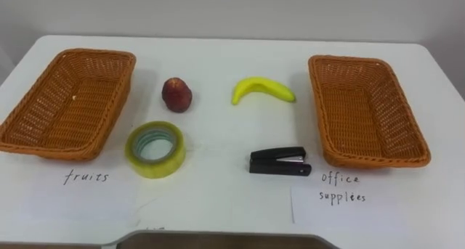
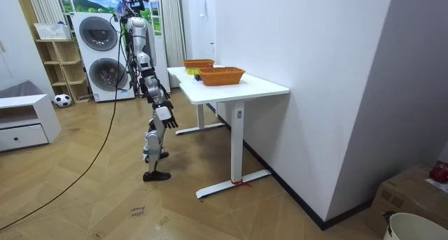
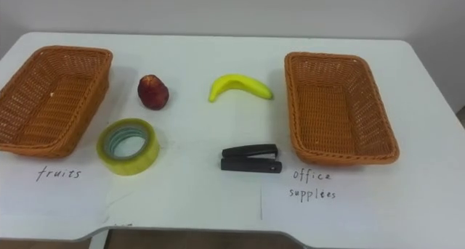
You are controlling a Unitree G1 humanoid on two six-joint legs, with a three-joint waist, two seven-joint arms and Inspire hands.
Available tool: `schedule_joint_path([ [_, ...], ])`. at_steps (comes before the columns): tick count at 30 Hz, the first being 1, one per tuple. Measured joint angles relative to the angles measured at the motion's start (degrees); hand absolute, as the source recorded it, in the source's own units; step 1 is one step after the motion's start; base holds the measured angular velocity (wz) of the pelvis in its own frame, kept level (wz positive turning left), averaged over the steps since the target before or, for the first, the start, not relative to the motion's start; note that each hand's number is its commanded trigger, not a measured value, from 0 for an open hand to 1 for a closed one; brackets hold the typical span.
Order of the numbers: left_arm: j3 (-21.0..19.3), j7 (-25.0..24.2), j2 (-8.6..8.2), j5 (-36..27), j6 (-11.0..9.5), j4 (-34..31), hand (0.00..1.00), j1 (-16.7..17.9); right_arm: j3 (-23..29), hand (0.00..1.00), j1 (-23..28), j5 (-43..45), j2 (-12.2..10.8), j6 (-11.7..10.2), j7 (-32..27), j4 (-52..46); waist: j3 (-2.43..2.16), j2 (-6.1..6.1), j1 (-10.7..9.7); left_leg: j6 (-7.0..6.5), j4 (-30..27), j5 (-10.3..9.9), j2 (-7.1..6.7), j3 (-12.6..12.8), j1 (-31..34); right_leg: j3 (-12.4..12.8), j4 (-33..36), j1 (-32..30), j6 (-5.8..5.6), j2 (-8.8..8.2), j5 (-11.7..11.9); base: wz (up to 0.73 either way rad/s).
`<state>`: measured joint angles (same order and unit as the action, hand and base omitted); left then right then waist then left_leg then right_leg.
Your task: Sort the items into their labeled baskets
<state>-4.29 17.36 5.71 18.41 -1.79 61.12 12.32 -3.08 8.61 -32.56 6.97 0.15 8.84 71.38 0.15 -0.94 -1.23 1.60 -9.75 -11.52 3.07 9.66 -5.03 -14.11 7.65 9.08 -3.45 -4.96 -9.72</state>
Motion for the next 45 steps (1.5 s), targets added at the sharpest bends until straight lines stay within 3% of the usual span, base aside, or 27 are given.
schedule_joint_path([
  [11,0.0,2.5,0.20,-1.0,0.0,-0.2,0.00,0.0,8.8,0.00,2.2,-11.8,0.1,0.0,-8.3,0.8,-0.09,-0.06,-2.0,0.00,0.4,0.0,0.10,1.3,-0.7,0.1,0.2,0.1,-0.04,-0.02,0.0,-0.06],
  [17,-0.1,2.5,0.24,-1.9,-0.7,0.8,0.00,0.6,17.0,0.00,1.7,-16.1,0.2,-0.4,-15.9,-2.1,-0.05,0.02,-3.3,0.01,0.8,0.0,0.15,2.7,-1.8,0.1,0.2,0.0,-0.08,-0.05,-0.1,-0.12],
  [18,-0.1,2.5,0.37,-2.0,-0.7,0.8,0.00,0.6,18.6,0.00,1.9,-17.2,0.2,-0.4,-17.8,-4.1,0.07,-0.19,-3.5,0.01,0.7,0.0,0.14,2.8,-1.7,0.1,0.2,-0.1,-0.08,-0.08,-0.1,-0.10],
  [22,-0.3,2.7,1.12,-2.0,-0.6,0.4,0.00,1.1,22.7,0.00,2.9,-19.0,0.2,-1.0,-25.2,-13.7,-0.16,-0.21,-4.4,0.00,0.5,0.0,0.13,2.9,-1.7,0.4,0.1,-0.2,-0.08,-0.10,-0.1,-0.01],
  [28,-0.8,3.9,2.34,-1.8,-0.7,-1.5,0.00,2.2,27.1,0.00,4.4,-18.5,0.5,-4.7,-37.0,-30.0,-0.21,-0.67,-5.3,0.00,0.6,0.0,-0.18,2.9,-1.6,3.0,0.1,-0.4,-0.09,-0.05,-0.8,0.00],
  [35,-1.8,3.1,3.46,-0.2,0.0,-5.9,0.00,4.4,31.9,0.00,3.0,-16.3,0.9,-6.8,-53.7,-48.4,0.05,-2.61,-6.0,-0.11,0.6,0.1,-0.50,2.8,-0.3,3.0,1.2,-1.9,-0.28,-0.40,-1.3,0.00],
  [38,-1.7,3.1,3.96,-0.2,0.1,-6.0,0.00,4.4,32.5,0.00,1.1,-16.5,4.3,-8.8,-58.1,-52.3,0.05,-3.12,-6.8,-0.12,0.5,0.0,-0.47,2.7,0.0,3.0,1.6,-2.6,-0.27,-0.42,-1.3,0.00],
  [40,-1.9,2.8,4.03,0.0,0.1,-6.3,0.00,4.2,35.2,0.00,-1.2,-18.1,7.4,-8.8,-59.5,-52.2,0.01,-3.12,-7.0,-0.17,0.5,0.1,-0.45,2.6,0.7,2.8,2.2,-3.5,-0.28,-0.49,-1.3,0.00],
  [42,-2.6,2.1,4.66,0.3,0.3,-7.7,0.00,5.0,38.9,0.00,-3.3,-20.3,12.3,-8.9,-61.0,-52.2,0.02,-3.44,-7.1,-0.22,0.3,0.1,-0.47,2.5,1.4,2.6,2.2,-3.6,-0.28,-0.49,-1.3,0.00],
  [45,-4.7,1.5,4.87,0.4,0.4,-9.0,0.00,5.5,41.6,0.00,-3.5,-18.3,16.3,-9.8,-61.2,-52.8,0.06,-3.90,-6.9,-0.22,0.3,0.1,-0.46,2.2,1.4,2.5,2.1,-3.6,-0.28,-0.48,-1.3,0.03],
])
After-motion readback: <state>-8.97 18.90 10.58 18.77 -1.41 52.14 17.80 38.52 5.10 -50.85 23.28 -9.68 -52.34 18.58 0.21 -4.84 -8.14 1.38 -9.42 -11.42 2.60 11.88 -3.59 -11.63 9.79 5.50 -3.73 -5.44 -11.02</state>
